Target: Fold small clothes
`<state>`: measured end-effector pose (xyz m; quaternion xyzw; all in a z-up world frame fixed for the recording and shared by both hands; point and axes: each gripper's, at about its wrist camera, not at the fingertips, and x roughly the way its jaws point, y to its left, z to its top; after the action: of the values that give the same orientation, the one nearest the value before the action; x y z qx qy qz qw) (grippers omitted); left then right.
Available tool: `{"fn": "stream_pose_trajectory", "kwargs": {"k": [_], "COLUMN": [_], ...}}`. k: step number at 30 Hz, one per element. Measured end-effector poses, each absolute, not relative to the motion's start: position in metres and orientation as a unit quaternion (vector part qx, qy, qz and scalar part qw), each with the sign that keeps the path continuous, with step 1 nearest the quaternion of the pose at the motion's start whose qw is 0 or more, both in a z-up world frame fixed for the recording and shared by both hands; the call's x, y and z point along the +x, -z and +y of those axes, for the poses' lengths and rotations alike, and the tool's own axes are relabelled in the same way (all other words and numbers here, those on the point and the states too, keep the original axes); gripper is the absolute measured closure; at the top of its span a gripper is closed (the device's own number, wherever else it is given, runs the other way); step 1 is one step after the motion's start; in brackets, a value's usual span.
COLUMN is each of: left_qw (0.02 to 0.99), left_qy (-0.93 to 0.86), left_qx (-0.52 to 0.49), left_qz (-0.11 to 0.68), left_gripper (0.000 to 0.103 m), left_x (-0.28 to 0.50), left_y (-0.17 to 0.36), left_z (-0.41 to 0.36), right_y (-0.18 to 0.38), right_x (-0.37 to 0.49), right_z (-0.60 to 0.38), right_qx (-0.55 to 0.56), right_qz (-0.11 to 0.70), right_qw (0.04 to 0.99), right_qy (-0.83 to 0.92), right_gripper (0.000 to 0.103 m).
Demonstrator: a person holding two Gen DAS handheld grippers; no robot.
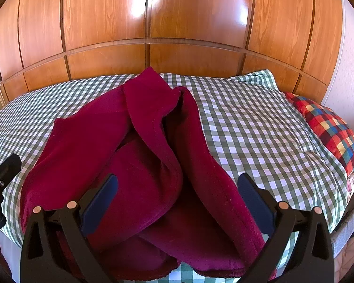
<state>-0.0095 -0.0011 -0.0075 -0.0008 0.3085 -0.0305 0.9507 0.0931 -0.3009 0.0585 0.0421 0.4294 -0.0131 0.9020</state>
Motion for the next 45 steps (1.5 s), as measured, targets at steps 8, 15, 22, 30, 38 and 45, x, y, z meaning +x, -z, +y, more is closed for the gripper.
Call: {"fn": "stream_pose_trajectory", "kwargs": {"k": [8, 15, 22, 30, 38, 45], "left_qw": [0.95, 0.937, 0.91, 0.911, 0.901, 0.871], "left_qy": [0.038, 0.107, 0.192, 0.172, 0.206, 0.243], "left_qx": [0.009, 0.04, 0.094, 0.071, 0.104, 0.13], "left_qz": [0.309, 0.33, 0.355, 0.368, 0.366, 0.406], "left_gripper": [0.004, 0.004, 0.004, 0.004, 0.004, 0.039], "left_x": [-0.01, -0.015, -0.046, -0.041, -0.049, -0.046], "left_y": [0.008, 0.015, 0.042, 0.048, 0.045, 0.067], "left_z": [0.001, 0.012, 0.006, 0.007, -0.01, -0.028], "right_y": [-0.059, -0.056, -0.051, -0.065, -0.058, -0.04], "right_x": [0.094, 0.096, 0.094, 0.096, 0.098, 0.109], "right_z": [-0.301, -0.335, -0.348, -0.323, -0.313, -0.318], "right_qx": [0.041, 0.072, 0.057, -0.019, -0.029, -0.003], "right_qz": [0.428, 0.432, 0.436, 0.421, 0.421, 0.444], "right_qw": [0.903, 0.899, 0.898, 0.907, 0.907, 0.893], "right_qy": [0.01, 0.003, 0.001, 0.011, -0.018, -0.068], "right_gripper": [0.002, 0.002, 0.006, 0.005, 0.006, 0.039]}}
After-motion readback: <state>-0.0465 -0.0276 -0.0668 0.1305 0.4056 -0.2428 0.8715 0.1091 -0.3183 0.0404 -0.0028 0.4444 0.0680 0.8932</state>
